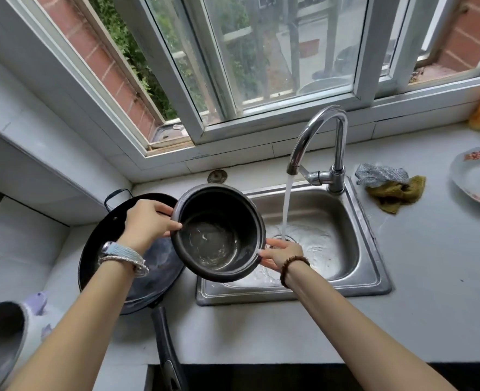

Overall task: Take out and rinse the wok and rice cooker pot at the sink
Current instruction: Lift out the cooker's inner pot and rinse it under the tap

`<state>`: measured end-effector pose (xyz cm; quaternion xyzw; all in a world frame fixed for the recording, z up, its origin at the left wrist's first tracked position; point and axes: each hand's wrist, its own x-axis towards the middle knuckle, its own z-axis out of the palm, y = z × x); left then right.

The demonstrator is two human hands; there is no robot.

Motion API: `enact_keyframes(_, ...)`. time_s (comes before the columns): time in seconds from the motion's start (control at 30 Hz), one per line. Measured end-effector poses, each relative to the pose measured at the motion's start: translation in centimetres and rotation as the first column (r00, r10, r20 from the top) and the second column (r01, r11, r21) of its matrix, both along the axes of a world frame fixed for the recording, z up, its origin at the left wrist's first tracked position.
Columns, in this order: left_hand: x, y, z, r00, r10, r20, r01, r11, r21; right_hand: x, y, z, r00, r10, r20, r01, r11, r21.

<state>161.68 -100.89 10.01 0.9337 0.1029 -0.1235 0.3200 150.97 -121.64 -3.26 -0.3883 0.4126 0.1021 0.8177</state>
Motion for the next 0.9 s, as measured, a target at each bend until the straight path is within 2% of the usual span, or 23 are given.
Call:
enact_keyframes(0.1,-0.7,0.6,0.0,1.000,0.030,-0.008,-0.031,0.998,-0.056,0.2,-0.2,0.2,1.000,0.026,-0.009,-0.026,0.999,0.028)
enact_keyframes(0.2,-1.1,-0.2,1.4,0.999,-0.006,0.039,0.009,0.995,-0.096,0.6,0.9,-0.4,0.998,0.041,-0.041,-0.036,0.993,0.113)
enact_keyframes(0.37,-1.9,-3.4,5.4,0.954,-0.180,0.239,0.168,0.983,0.072,1.4,5.4,-1.1,0.999,0.038,-0.026,-0.032,0.975,0.219)
enact_keyframes(0.53,-2.6,-6.6,9.0,0.877,-0.349,0.330,0.277,0.929,0.246,3.4,9.8,0.5,1.000,-0.006,0.026,-0.004,0.933,0.361)
enact_keyframes(0.73,-1.8,-8.3,11.1,0.850,-0.361,0.382,0.264,0.922,0.285,4.6,10.8,3.5,0.985,0.008,0.174,-0.106,0.819,0.564)
enact_keyframes(0.9,-1.3,-8.8,11.4,0.839,-0.373,0.396,0.266,0.916,0.300,4.9,10.9,3.9,0.981,-0.024,0.195,-0.100,0.790,0.605)
